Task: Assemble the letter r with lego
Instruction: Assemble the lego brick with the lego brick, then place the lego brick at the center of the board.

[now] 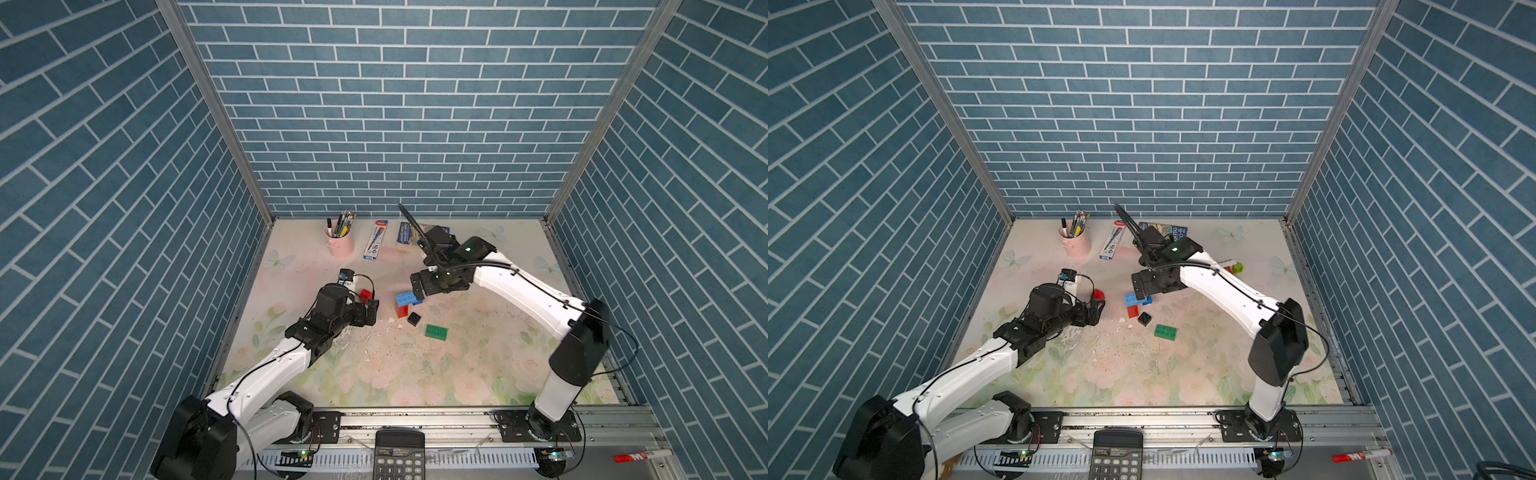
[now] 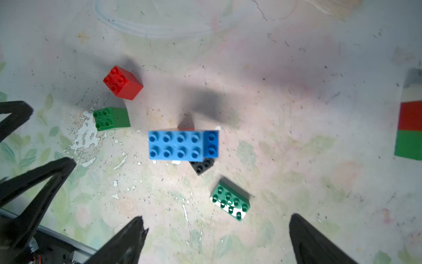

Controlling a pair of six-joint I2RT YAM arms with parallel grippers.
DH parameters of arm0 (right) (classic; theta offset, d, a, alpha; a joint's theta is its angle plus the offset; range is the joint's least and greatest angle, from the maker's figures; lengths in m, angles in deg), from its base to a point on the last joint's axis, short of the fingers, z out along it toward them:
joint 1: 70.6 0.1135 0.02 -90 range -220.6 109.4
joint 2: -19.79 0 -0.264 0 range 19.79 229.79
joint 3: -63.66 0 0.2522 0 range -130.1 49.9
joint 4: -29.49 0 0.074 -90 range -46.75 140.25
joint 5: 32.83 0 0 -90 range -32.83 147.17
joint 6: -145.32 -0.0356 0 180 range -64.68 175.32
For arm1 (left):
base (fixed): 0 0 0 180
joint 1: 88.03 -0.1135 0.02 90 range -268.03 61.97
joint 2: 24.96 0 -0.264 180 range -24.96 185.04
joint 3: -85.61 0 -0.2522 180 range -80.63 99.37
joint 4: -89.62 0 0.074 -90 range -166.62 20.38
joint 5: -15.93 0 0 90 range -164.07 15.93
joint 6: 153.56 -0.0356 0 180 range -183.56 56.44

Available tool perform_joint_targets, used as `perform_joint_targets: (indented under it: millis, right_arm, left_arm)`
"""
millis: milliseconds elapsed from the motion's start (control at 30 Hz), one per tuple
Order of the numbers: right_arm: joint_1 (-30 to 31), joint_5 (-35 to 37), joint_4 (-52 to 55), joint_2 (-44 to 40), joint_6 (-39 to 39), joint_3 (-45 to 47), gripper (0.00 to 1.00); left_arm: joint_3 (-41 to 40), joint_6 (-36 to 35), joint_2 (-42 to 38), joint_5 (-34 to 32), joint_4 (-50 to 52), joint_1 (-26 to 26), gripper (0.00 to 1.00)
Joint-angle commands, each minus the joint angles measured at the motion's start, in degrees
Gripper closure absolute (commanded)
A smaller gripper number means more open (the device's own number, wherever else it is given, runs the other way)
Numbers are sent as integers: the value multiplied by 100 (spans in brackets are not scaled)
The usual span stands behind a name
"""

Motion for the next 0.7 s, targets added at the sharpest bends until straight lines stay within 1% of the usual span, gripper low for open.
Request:
perform_joint_targets:
  millis: [0,100,167,200,333,467,667]
  right_arm:
    - [-102,-413,-370,-486,242,754,1]
    - [-267,-626,-673,-938,217,1313,1]
    - [-359,-661,-844,-1188,192,1609,1]
    - [-395,-838,-890,-1281,182,1717,1]
    - [-485,-903,-884,-1413,233,1937,1]
    - [-564,-957,-894,-1388,251,2027,1]
    - [-636,-1042,-967,-1333,248,2022,1]
  left_arm:
    - [115,-821,499,1073,-1056,46,3]
    - [365,-1092,1116,1607,-1309,65,7]
    - [496,-1147,1417,1711,-1412,99,8]
    - [547,-1155,1506,1744,-1438,114,9]
    - [601,-1287,1596,1740,-1446,229,9]
    - [834,-1530,1849,1750,-1193,363,9]
    - [870,-1739,2168,1560,-1274,459,15]
